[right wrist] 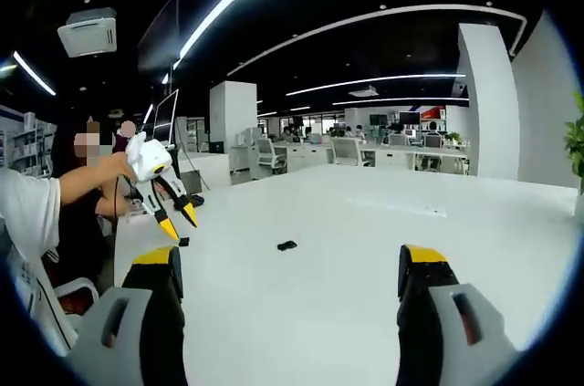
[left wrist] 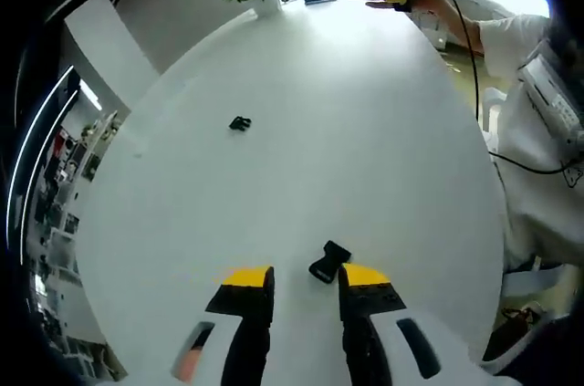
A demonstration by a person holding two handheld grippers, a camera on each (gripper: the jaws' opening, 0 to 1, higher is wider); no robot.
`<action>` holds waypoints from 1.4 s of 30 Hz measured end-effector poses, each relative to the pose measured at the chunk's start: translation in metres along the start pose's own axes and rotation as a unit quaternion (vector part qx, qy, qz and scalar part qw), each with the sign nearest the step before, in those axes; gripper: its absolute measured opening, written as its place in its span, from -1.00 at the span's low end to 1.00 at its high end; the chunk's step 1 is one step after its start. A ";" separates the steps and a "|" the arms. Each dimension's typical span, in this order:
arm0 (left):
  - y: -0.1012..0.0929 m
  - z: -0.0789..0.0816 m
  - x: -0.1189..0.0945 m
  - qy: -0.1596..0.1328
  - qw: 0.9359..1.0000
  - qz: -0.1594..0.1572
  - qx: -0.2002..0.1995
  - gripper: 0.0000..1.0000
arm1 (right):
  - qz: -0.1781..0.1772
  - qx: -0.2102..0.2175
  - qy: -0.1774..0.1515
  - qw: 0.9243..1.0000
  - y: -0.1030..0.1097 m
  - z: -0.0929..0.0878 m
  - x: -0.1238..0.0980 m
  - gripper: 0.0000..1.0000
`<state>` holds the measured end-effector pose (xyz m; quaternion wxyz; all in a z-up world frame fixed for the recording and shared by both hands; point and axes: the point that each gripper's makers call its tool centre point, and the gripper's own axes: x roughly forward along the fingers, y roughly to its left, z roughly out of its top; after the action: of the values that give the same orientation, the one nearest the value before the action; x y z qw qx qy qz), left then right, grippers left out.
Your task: Snap the two parts of the plastic buckle together until the buckle closes and remains connected.
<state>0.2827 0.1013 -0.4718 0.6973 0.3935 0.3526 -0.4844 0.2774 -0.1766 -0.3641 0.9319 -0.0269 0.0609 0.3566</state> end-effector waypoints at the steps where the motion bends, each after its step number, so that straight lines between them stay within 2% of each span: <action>1: -0.002 -0.001 0.001 0.005 1.000 -0.005 0.001 -0.45 | 0.002 0.003 0.000 1.000 -0.001 0.000 0.001 0.97; 4: -0.003 -0.002 0.004 0.015 1.000 -0.014 0.008 -0.46 | 0.005 0.006 0.000 1.000 0.001 -0.001 0.002 0.97; 8: -0.003 0.001 0.005 0.009 1.000 -0.020 0.009 -0.57 | 0.009 0.005 0.005 1.000 0.002 -0.004 0.006 0.97; 15: -0.005 0.001 0.005 0.021 0.999 -0.033 0.013 -0.61 | 0.013 0.003 0.016 1.000 -0.002 -0.009 0.014 0.96; 30: -0.011 0.002 0.006 0.033 0.998 -0.043 0.002 -0.73 | 0.012 0.008 0.045 0.999 -0.021 -0.033 0.035 0.94; 42: -0.013 0.002 0.007 0.038 0.998 -0.054 0.000 -0.78 | 0.021 0.019 0.052 0.998 -0.020 -0.041 0.041 0.94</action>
<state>0.2727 0.0940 -0.4794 0.6559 0.3924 0.3996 -0.5062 0.3167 -0.1684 -0.4103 0.9203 -0.0263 0.1167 0.3726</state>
